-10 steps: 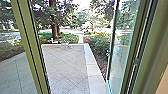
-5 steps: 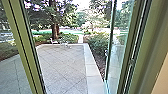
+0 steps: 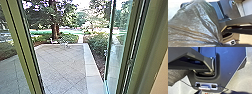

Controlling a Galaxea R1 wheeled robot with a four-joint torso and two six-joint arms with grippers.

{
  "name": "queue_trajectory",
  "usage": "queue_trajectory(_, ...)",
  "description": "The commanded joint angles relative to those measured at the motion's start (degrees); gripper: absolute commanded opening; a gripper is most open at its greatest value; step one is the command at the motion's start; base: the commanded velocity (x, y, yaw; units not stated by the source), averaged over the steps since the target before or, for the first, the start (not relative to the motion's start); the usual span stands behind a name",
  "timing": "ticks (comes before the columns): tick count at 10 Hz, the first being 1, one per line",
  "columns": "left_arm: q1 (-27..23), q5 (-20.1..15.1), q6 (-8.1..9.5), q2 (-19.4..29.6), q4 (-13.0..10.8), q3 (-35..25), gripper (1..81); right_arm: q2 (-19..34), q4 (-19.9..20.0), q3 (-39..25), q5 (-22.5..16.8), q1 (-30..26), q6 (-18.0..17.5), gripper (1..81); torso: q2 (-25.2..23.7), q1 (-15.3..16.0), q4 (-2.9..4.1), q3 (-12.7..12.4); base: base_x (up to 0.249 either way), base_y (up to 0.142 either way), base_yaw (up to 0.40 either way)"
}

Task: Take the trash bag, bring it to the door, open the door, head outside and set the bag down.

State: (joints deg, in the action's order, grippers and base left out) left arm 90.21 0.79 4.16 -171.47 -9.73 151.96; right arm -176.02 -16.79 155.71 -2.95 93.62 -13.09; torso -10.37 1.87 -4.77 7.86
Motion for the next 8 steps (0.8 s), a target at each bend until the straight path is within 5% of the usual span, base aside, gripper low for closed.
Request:
queue_trajectory(1,-2.4,-3.2,-0.38,0.1,-0.7,-0.2,1.0,-0.7,-0.4,-0.3,-3.0,-2.4,0.2,81.1,0.0,0.0,0.0,0.0,0.0,0.0,0.0)
queue_trajectory(8,-2.5,-2.8,-0.29,-0.3,-0.3,-0.2,1.0,-1.0,-0.4,-0.3,-3.0,-2.4,0.1,81.1,-0.1,-0.2,0.0,0.0,0.035,0.0,0.0)
